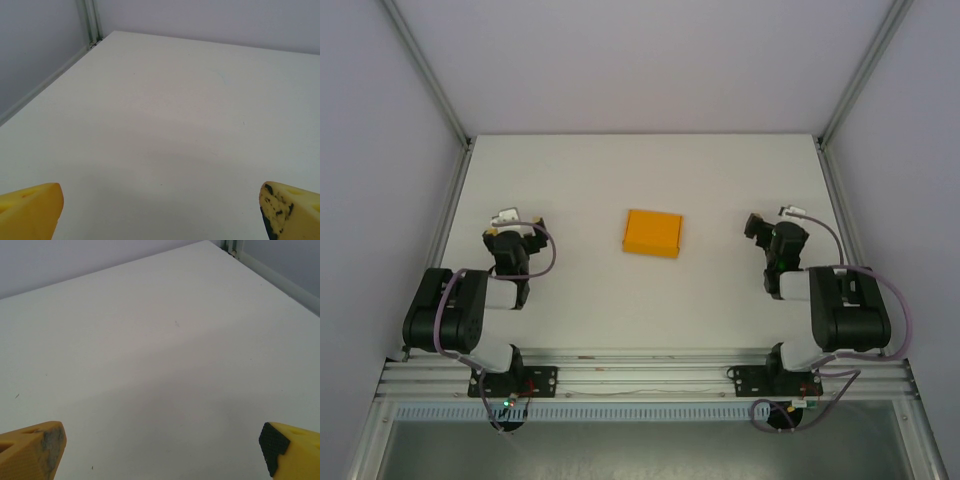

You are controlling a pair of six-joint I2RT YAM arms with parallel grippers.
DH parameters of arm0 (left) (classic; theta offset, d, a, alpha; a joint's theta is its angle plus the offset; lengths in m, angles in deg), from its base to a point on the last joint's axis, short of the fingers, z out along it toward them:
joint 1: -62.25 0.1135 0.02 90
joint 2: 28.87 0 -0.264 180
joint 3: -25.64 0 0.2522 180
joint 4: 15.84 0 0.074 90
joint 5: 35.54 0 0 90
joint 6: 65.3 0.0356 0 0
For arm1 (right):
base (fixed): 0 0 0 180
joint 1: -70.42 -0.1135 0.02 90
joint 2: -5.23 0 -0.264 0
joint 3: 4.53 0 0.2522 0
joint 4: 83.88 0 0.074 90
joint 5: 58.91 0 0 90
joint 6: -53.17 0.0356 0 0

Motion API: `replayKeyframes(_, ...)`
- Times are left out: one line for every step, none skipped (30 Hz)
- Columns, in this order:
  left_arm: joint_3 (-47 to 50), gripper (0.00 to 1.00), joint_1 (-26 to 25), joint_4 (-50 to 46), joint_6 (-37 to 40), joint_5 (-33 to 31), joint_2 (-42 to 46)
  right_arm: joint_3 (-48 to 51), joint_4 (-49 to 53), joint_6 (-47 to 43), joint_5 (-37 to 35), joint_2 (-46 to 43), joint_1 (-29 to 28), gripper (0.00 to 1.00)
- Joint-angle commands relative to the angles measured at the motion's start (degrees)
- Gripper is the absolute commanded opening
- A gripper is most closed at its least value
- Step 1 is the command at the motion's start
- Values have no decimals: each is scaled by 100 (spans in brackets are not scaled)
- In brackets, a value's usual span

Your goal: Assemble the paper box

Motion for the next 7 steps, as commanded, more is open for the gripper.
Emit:
replayKeyframes(-89, 100, -36, 92, 105, 48, 24, -50, -17, 68, -127, -67, 8, 100)
replayKeyframes(-92, 100, -37, 99, 105, 47, 28, -60, 25, 68, -126, -88, 6, 100)
replayKeyframes(-106, 100, -45, -1, 90, 41, 57, -59, 24, 68, -126, -72, 8, 100)
replayKeyframes(-111, 100, -36, 10, 95, 47, 57, -59, 5, 68, -125, -59, 4, 100)
replayKeyframes(-96, 100, -39, 66, 102, 38, 37, -58, 13, 68, -123, -78, 8, 100)
replayKeyframes(-95, 100, -39, 39, 106, 48, 41, -54, 14, 59, -126, -80, 16, 100)
replayKeyframes(-108, 100, -39, -5, 88, 48, 53, -59, 13, 59, -126, -76, 8, 100)
